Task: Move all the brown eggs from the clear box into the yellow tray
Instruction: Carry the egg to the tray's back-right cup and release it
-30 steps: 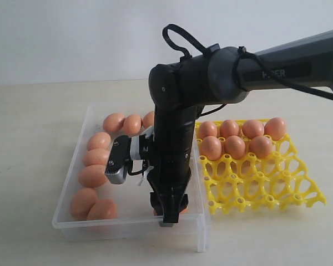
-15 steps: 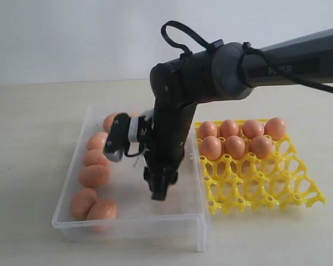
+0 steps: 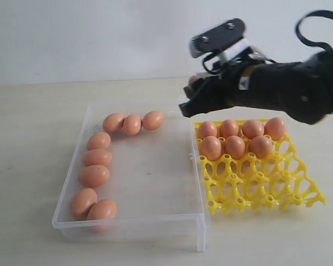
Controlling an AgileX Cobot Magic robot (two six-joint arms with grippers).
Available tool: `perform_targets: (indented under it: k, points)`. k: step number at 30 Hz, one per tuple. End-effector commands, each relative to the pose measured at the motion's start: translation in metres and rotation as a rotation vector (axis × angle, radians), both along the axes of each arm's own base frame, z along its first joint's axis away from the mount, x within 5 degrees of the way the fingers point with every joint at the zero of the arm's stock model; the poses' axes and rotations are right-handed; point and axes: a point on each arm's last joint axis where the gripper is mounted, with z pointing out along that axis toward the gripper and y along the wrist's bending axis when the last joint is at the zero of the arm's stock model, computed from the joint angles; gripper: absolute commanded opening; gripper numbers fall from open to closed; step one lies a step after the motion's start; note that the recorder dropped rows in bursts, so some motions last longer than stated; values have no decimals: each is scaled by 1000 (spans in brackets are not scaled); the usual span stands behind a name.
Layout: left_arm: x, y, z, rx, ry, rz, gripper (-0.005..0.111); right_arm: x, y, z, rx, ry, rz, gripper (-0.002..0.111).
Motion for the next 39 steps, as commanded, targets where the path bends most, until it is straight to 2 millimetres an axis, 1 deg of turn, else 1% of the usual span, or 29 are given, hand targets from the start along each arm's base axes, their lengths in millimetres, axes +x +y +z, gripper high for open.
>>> perform_targets:
  k: [1,4,7,11,13,18,26,30,39]
  points:
    - [0,0,2,-2,-17,-1,0,-15,-47,-15,111,-43,-122,0]
    - [0,0,2,-2,-17,-1,0,-24,-73,-30,177,-53,-206,0]
    - [0,0,2,-2,-17,-1,0,-30,-92,-39,244,-62,-281,0]
    - [0,0,2,-2,-17,-1,0,-31,-114,-50,312,-47,-378,0]
    - [0,0,2,-2,-17,-1,0,-30,-121,-56,328,-24,-400,0]
    - [0,0,2,-2,-17,-1,0,-26,-128,-71,376,10,-427,0]
    - [0,0,2,-2,-17,-1,0,-24,-127,-99,370,71,-437,0]
    - [0,0,2,-2,-17,-1,0,-23,-129,-104,378,71,-455,0]
    - [0,0,2,-2,-17,-1,0,-22,-137,-105,359,57,-497,0]
